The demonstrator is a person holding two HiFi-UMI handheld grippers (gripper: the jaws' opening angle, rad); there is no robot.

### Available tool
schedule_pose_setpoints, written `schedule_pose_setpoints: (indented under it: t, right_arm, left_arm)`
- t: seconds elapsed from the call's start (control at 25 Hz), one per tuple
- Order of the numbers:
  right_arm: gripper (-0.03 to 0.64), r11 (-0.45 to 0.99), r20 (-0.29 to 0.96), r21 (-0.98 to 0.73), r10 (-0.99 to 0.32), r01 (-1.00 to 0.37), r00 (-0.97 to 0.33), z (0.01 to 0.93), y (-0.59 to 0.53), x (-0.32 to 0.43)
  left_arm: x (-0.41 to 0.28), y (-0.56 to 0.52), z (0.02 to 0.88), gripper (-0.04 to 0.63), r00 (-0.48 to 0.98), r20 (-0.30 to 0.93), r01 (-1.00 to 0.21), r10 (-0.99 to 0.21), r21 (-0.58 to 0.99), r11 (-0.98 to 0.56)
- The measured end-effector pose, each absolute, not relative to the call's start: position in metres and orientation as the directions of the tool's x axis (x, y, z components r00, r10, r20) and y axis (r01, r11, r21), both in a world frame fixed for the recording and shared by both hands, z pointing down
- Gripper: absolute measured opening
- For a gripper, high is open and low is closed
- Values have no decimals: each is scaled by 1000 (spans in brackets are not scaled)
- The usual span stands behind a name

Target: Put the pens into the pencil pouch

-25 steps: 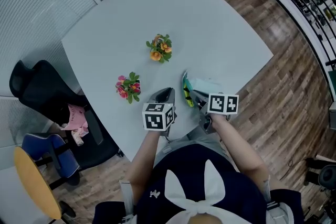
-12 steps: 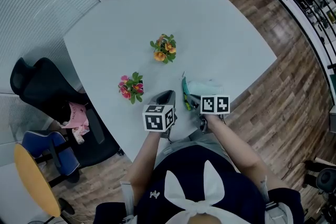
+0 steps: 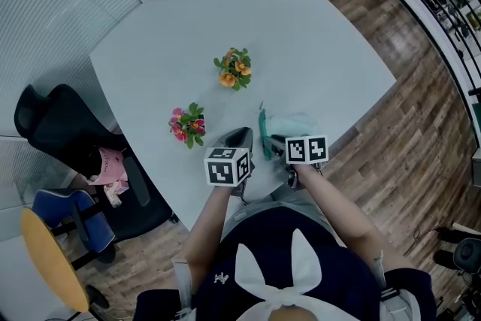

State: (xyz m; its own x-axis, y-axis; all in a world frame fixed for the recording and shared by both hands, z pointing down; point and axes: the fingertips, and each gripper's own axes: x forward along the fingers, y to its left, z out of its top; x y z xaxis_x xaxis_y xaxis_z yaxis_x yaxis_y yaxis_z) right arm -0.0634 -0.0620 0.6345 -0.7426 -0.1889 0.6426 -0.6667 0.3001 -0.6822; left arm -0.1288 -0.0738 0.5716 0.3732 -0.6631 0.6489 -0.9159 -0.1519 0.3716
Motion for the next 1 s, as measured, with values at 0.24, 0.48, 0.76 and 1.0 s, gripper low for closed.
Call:
schedule_pose_setpoints:
  t: [0.24, 0.48, 0.76, 1.0]
  right_arm:
    - [140, 376, 621, -660, -215, -651, -754, 610, -65, -59]
    - [121, 439, 586, -616, -301, -655, -752, 584, -71, -50]
    - [66, 510, 507, -557, -416, -655, -755, 547, -76, -42]
    - [12, 538, 497, -513, -448, -668, -743, 531, -71, -33]
  left_arm:
    - [-128, -76, 562, 35, 382, 628, -910, -678, 385, -157]
    - [-122, -78, 548, 35, 388, 600, -908, -699, 379, -178]
    - [-114, -73, 534, 36, 393, 570, -906, -721, 373, -199]
    - [-106, -70, 516, 35, 383, 528, -909, -758, 360, -209]
